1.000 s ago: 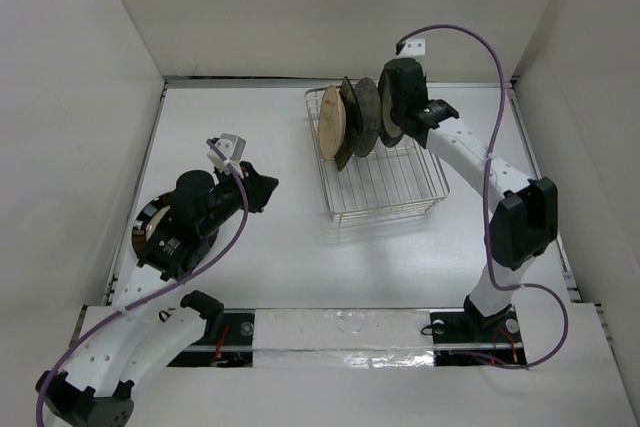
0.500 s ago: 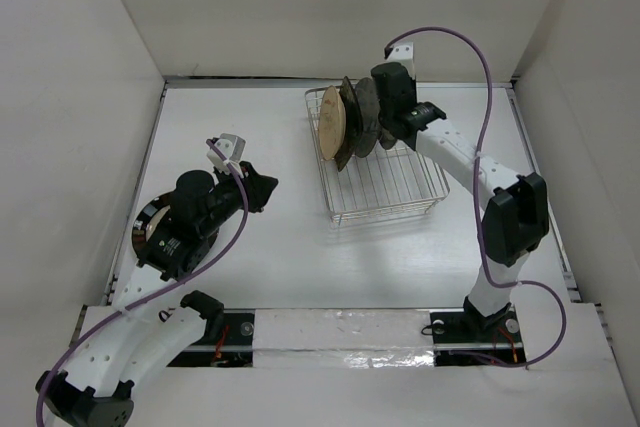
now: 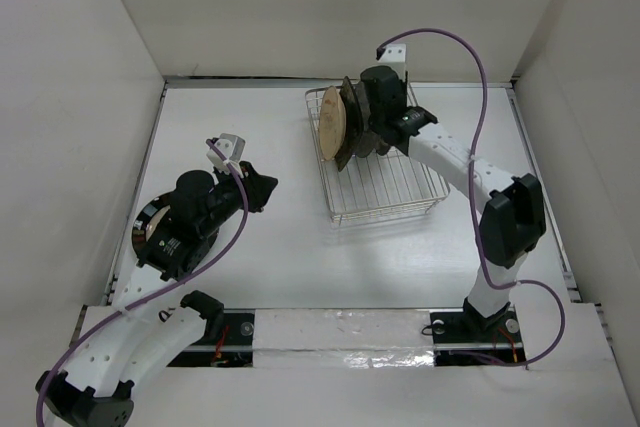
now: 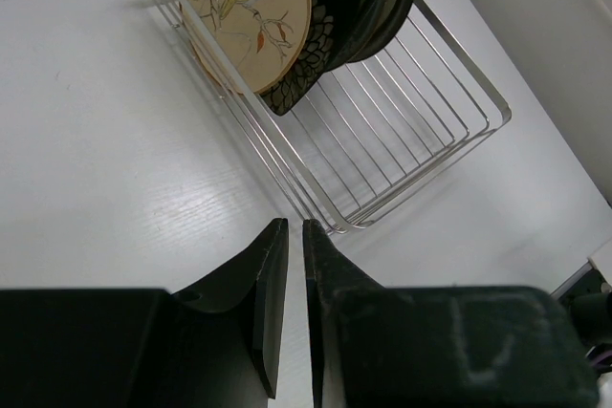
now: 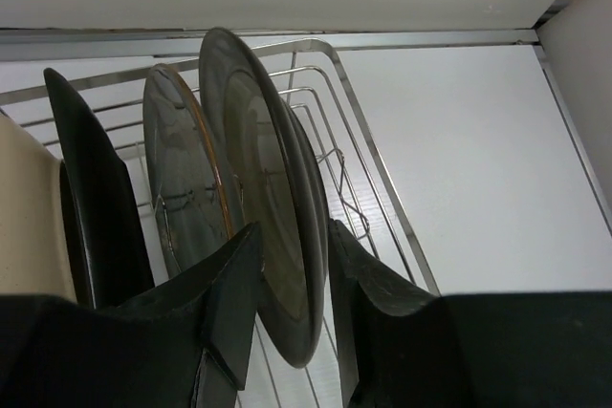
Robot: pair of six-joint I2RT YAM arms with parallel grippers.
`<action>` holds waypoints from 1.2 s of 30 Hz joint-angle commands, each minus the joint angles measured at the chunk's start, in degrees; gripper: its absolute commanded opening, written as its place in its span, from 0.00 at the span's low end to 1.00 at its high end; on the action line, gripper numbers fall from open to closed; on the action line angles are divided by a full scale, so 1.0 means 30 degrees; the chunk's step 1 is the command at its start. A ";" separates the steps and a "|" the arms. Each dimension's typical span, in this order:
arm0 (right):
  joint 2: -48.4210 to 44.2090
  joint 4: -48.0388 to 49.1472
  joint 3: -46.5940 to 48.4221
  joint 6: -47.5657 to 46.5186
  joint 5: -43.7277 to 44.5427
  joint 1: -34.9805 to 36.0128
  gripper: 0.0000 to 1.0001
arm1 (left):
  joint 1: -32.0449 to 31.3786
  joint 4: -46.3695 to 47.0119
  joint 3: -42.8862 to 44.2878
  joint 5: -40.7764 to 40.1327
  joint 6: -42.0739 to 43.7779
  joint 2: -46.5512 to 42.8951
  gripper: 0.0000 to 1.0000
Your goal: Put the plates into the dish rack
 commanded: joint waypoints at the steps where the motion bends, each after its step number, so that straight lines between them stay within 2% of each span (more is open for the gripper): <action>1: -0.0977 0.1163 -0.0122 0.0748 -0.0068 -0.0367 0.40 | -0.0074 0.0478 0.0301 0.0210 0.0194 -0.0117 0.10; 8: -0.3171 0.1046 -0.0707 0.1159 -0.0507 -0.0780 0.40 | -0.0074 0.0478 0.0330 0.0181 0.0194 -0.0146 0.10; 11: -0.4691 0.1075 -0.1089 0.1334 -0.1731 -0.0780 0.40 | -0.0074 0.0420 0.0533 -0.0343 0.0194 -0.0234 0.09; 12: -0.5104 0.1249 -0.1205 0.1277 -0.2261 -0.0548 0.36 | -0.0074 0.0390 0.0564 -0.0403 0.0136 -0.0234 0.08; 13: -0.5457 0.1454 -0.1380 0.1218 -0.3572 -0.0313 0.16 | 0.0129 0.0332 0.0593 -0.0433 0.0106 -0.0263 0.00; 14: -0.6098 0.1659 -0.1788 0.1246 -0.4194 0.0298 0.05 | 0.0131 0.0215 0.0680 -0.0723 0.0106 -0.0350 0.00; 15: -0.6337 0.2038 -0.1995 0.1450 -0.4809 0.0681 0.00 | 0.0131 0.0214 0.0681 -0.0929 0.0135 -0.0496 0.00; 19: -0.5932 0.2598 -0.2642 0.2679 -0.8787 0.2790 0.00 | 0.0571 0.0596 0.0564 -0.1954 -0.0157 -0.2076 0.00; 29: -0.0550 0.6493 -0.4518 0.7483 -1.3011 0.7625 0.00 | 0.0747 0.0654 0.0447 -0.8277 -0.1211 -0.6295 0.00; 31: 0.0569 0.6787 -0.3993 0.8246 -1.3340 0.8212 0.00 | 0.0747 0.1032 0.0359 -0.8868 -0.1271 -0.7408 0.07; 32: 0.1648 0.6904 -0.3381 0.8510 -1.3602 0.8708 0.01 | 0.0747 0.1151 0.0301 -0.9161 -0.1213 -0.7731 0.17; 34: 0.2796 0.7547 -0.2733 0.9388 -1.4129 0.8888 0.05 | 0.0747 0.1210 0.0359 -0.9368 -0.1096 -0.8433 0.31; 36: 0.4699 0.8280 -0.1621 1.0734 -1.5153 0.9064 0.22 | 0.0747 0.1239 0.0272 -0.9573 -0.1066 -0.8670 0.35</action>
